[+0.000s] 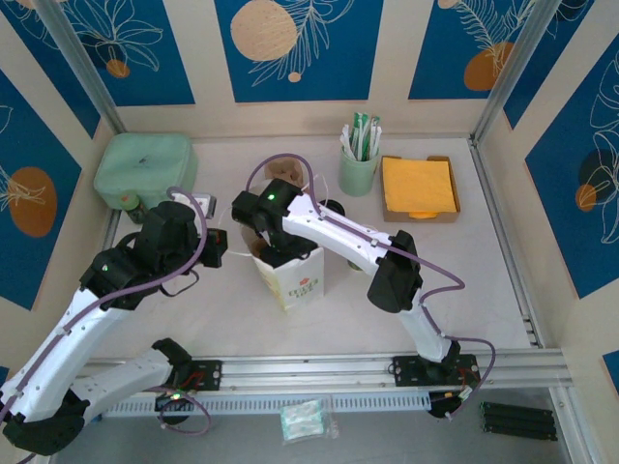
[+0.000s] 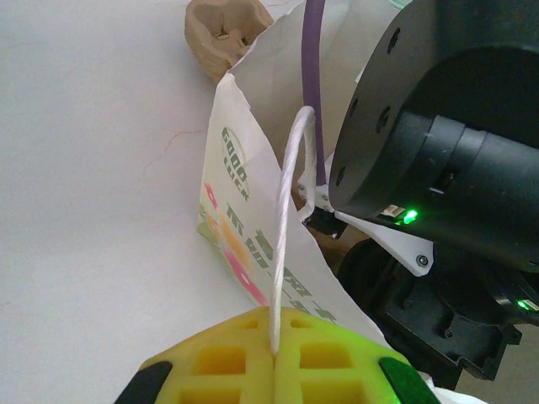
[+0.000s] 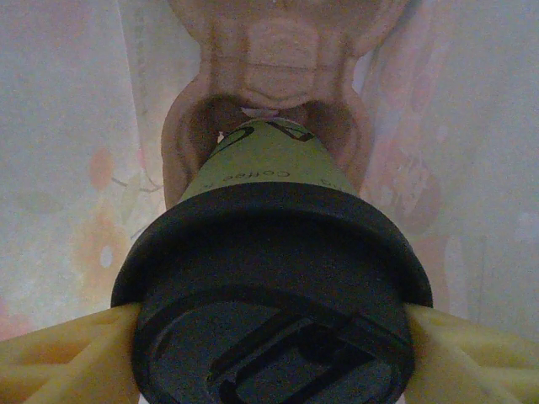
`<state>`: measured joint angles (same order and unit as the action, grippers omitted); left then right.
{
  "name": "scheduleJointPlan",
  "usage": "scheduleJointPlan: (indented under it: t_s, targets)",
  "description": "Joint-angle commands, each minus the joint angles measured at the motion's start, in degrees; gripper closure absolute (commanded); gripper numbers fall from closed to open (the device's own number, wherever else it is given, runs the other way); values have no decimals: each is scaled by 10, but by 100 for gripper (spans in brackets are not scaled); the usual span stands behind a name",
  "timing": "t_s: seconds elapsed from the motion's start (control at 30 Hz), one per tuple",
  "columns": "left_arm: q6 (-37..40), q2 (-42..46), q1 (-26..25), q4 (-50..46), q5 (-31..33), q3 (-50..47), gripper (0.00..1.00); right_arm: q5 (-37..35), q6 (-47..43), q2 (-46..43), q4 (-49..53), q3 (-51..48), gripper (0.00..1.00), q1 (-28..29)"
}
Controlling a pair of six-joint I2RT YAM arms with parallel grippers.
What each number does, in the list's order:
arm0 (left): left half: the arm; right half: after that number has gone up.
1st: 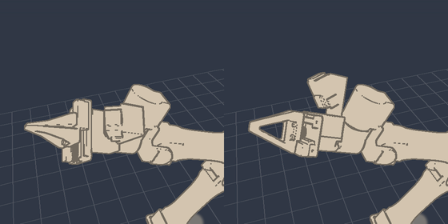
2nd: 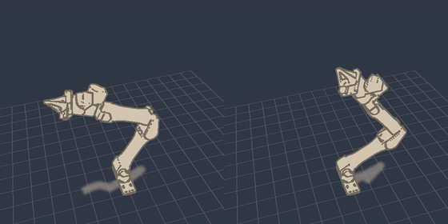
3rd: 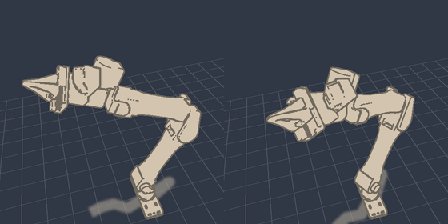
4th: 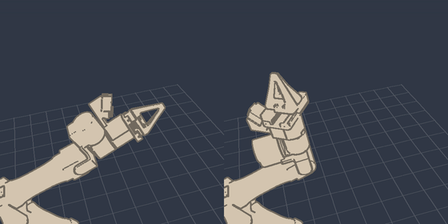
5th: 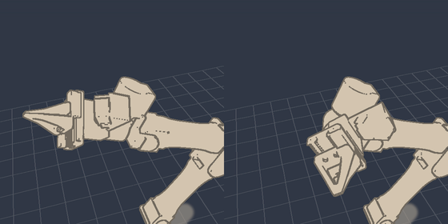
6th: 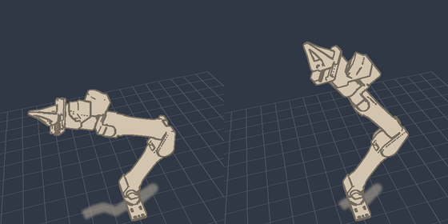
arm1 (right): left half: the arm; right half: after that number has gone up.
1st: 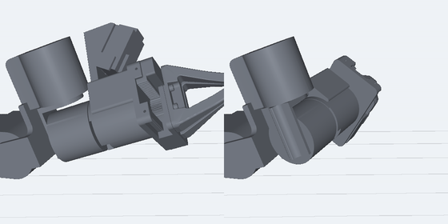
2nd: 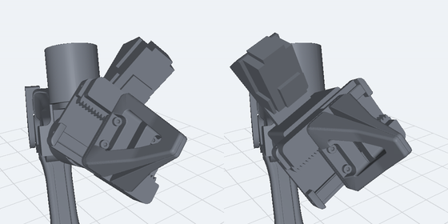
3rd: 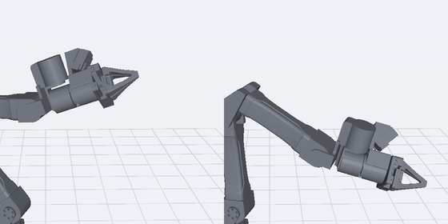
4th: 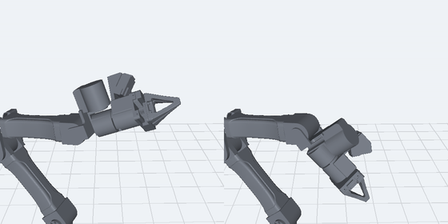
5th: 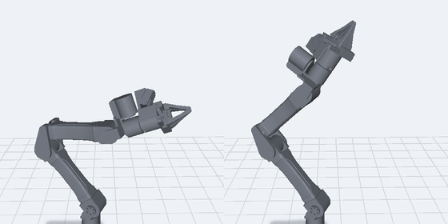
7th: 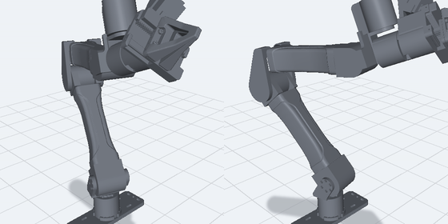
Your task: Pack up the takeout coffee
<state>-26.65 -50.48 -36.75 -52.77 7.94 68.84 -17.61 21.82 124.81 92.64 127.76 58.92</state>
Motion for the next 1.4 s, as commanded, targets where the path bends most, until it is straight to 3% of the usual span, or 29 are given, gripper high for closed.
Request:
scheduleJointPlan:
  t_s: [0.0, 1.37]
  targets:
    - [-2, 2, 5, 3, 2, 9, 100, -1, -4, -5, 90, 12, 27, 3]
    - [-2, 0, 5, 4, -1, 13, 100, -36, 7, 1, 90, 48, 15, 6]
